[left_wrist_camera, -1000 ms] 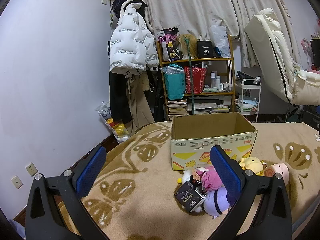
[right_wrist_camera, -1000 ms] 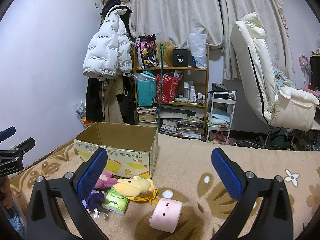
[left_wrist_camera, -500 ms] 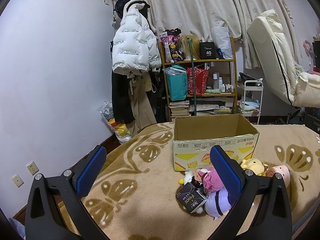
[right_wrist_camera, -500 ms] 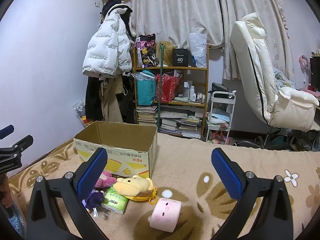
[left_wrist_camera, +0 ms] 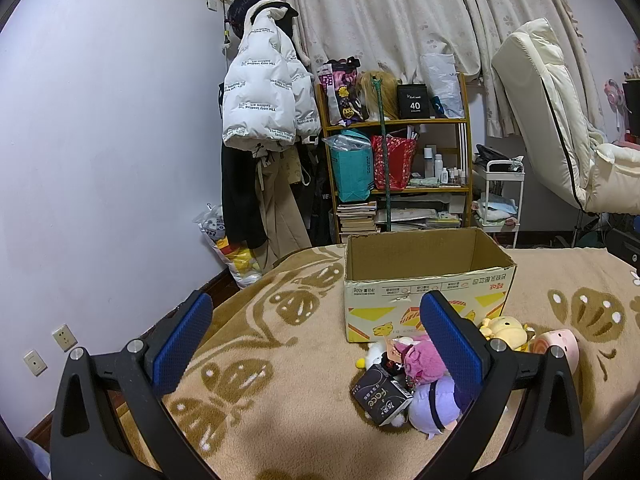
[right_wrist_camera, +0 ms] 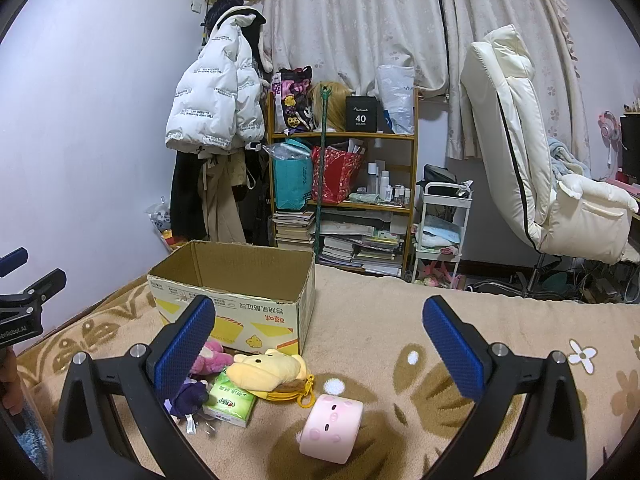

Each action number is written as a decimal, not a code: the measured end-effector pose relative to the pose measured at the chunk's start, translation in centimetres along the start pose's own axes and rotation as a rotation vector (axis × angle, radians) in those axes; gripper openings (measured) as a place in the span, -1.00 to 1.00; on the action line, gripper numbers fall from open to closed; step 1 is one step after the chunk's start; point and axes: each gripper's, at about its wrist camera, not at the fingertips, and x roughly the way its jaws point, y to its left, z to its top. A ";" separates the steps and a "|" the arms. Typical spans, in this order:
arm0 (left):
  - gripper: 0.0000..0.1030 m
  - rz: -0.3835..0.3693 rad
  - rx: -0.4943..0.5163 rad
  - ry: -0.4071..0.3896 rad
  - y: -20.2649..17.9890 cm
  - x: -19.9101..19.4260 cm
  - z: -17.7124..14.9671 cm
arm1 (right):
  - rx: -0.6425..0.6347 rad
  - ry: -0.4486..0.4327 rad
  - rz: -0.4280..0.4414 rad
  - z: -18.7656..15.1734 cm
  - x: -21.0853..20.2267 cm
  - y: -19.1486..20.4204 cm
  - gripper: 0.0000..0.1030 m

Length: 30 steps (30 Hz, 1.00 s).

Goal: Organize soft objects

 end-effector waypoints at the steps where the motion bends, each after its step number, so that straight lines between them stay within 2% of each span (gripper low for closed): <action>1: 0.99 -0.001 -0.001 0.000 0.0 0.0 0.0 | -0.001 0.000 0.000 0.0 0.0 0.0 1.00; 30: 0.99 0.000 -0.002 0.000 0.0 0.1 -0.1 | -0.006 0.004 -0.003 0.0 0.1 0.2 1.00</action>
